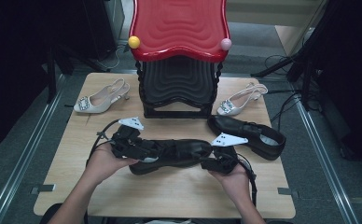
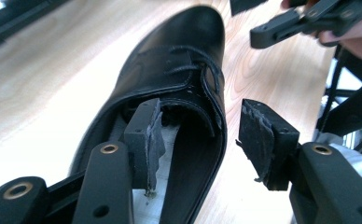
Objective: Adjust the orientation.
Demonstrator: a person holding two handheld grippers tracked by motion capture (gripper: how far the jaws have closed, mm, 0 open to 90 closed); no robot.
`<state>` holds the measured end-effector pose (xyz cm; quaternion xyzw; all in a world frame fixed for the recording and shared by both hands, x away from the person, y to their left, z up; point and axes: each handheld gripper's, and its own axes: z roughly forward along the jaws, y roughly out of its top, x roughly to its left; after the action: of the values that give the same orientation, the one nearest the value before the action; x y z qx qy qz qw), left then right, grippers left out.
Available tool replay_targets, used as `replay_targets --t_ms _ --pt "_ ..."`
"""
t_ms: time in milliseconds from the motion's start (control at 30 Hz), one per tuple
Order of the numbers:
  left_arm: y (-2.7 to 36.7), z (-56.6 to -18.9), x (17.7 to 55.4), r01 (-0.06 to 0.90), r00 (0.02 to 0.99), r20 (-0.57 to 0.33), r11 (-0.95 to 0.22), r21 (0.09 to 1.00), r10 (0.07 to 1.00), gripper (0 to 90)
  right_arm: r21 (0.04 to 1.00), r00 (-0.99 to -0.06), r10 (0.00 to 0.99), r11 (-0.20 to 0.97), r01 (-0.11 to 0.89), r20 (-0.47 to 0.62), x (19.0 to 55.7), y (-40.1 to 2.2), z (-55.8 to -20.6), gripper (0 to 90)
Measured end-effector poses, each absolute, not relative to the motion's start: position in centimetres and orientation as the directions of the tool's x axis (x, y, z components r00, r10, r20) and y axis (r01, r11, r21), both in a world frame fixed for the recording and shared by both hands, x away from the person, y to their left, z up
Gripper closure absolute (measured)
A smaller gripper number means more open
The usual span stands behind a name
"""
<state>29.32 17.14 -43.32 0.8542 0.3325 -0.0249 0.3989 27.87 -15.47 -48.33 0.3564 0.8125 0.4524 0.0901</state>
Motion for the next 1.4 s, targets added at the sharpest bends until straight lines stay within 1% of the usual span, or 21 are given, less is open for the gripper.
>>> replay_targets --t_ms 100,200,300,400,500,600,667,700,800,867,967,1033,1100,1267,1400 --pt "18.7 -42.6 29.5 0.589 0.768 -0.306 -0.432 0.683 0.563 51.4 0.799 -0.724 0.666 0.331 0.501 0.178 27.8 -15.6 -48.3 49.2" --pt "19.9 -42.4 29.8 0.602 0.753 -0.318 -0.407 0.687 0.575 55.7 0.798 -0.721 0.67 0.332 0.503 0.176 27.9 -15.6 -48.4 50.1" --pt "20.9 -42.4 30.0 0.609 0.744 -0.323 -0.393 0.689 0.585 63.5 0.798 -0.719 0.672 0.33 0.505 0.177 27.9 -15.7 -48.5 51.4" --pt "21.6 -42.3 30.1 0.61 0.737 -0.315 -0.388 0.69 0.598 73.4 0.799 -0.712 0.678 0.322 0.509 0.181 28.0 -15.8 -48.5 52.9" --pt "22.2 -42.5 30.4 0.617 0.733 -0.326 -0.382 0.688 0.597 82.4 0.798 -0.706 0.682 0.311 0.517 0.192 28.1 -16.0 -48.6 56.7" --pt "22.7 -42.7 30.6 0.613 0.733 -0.316 -0.384 0.69 0.602 89.0 0.796 -0.707 0.678 0.306 0.522 0.202 28.1 -16.1 -48.7 64.4" --pt "23.2 -42.9 30.8 0.611 0.726 -0.307 -0.372 0.699 0.615 90.0 0.795 -0.71 0.673 0.308 0.523 0.206 28.1 -15.9 -48.7 69.5" --pt "23.4 -43.0 31.0 0.617 0.72 -0.307 -0.372 0.693 0.622 90.0 0.795 -0.717 0.667 0.315 0.518 0.203 28.1 -15.8 -48.7 73.9" --pt "24.1 -43.4 31.2 0.611 0.707 -0.262 -0.381 0.694 0.657 90.0 0.792 -0.723 0.661 0.327 0.516 0.198 28.0 -15.5 -48.8 83.5" --pt "24.6 -43.9 31.4 0.619 0.691 -0.282 -0.344 0.706 0.665 90.0 0.786 -0.727 0.654 0.33 0.523 0.209 28.1 -15.2 -49.0 89.7" --pt "25.0 -45.2 31.8 0.629 0.672 -0.28 -0.329 0.704 0.686 90.0 0.77 -0.734 0.643 0.35 0.533 0.216 28.2 -14.8 -49.3 90.0" --pt "25.0 -46.0 32.1 0.648 0.659 -0.301 -0.317 0.692 0.69 90.0 0.763 -0.74 0.638 0.365 0.533 0.212 28.2 -14.5 -49.5 90.0" --pt "24.7 -46.6 32.3 0.652 0.657 -0.283 -0.338 0.679 0.698 90.0 0.756 -0.743 0.636 0.378 0.534 0.207 28.1 -14.2 -49.6 90.0" --pt "23.5 -47.8 32.9 0.649 0.675 -0.287 -0.361 0.669 0.68 89.9 0.741 -0.746 0.639 0.406 0.534 0.187 28.3 -13.8 -50.1 90.0" --pt "22.5 -48.4 33.1 0.65 0.687 -0.29 -0.385 0.655 0.666 89.9 0.746 -0.75 0.633 0.403 0.531 0.192 28.5 -13.7 -50.2 90.0"
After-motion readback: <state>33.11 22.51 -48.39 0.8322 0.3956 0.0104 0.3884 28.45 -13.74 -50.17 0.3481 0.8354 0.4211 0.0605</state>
